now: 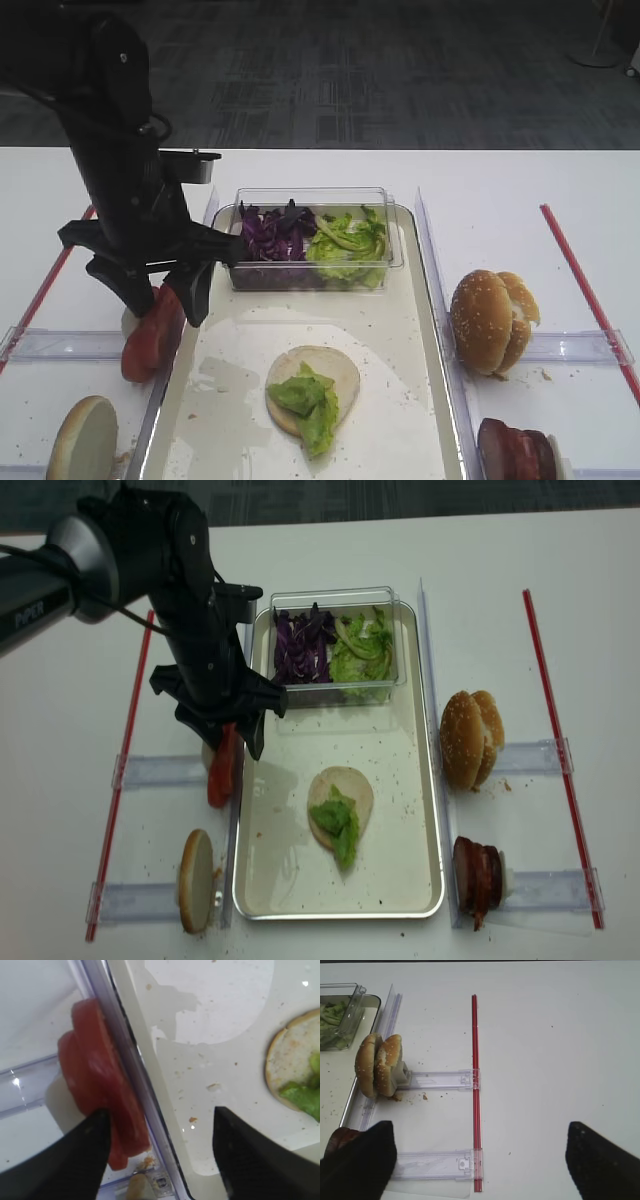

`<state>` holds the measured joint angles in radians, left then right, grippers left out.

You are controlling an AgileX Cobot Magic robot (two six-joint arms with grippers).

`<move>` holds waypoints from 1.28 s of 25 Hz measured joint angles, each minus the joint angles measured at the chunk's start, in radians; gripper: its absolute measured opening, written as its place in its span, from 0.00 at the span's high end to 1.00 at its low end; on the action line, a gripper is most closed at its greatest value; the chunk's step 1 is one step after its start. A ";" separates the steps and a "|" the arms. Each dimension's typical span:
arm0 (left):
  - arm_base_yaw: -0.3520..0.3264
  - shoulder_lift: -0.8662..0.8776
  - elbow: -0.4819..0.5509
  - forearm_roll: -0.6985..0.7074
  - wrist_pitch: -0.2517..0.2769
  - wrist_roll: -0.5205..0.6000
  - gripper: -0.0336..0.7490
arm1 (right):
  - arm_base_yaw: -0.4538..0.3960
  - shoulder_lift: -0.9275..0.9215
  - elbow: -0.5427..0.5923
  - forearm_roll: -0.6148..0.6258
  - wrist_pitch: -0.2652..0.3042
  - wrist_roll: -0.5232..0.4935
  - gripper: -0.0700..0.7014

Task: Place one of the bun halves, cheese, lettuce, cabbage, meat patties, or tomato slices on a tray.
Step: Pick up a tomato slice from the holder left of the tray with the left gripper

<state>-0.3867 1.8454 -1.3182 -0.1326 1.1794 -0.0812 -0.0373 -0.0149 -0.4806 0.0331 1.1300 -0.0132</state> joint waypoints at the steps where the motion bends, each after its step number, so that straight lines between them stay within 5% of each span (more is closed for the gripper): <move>1: 0.000 0.005 0.000 0.000 -0.002 0.000 0.44 | 0.000 0.000 0.000 0.000 0.000 0.000 0.01; 19: 0.000 0.033 -0.001 0.000 -0.029 0.000 0.49 | 0.000 0.000 0.000 0.000 0.000 0.000 0.01; 32: 0.000 0.034 -0.001 0.062 -0.039 -0.051 0.67 | 0.000 0.000 0.000 0.000 0.000 0.000 0.01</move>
<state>-0.3867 1.8792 -1.3187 -0.0708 1.1402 -0.1325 -0.0373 -0.0149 -0.4806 0.0331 1.1300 -0.0132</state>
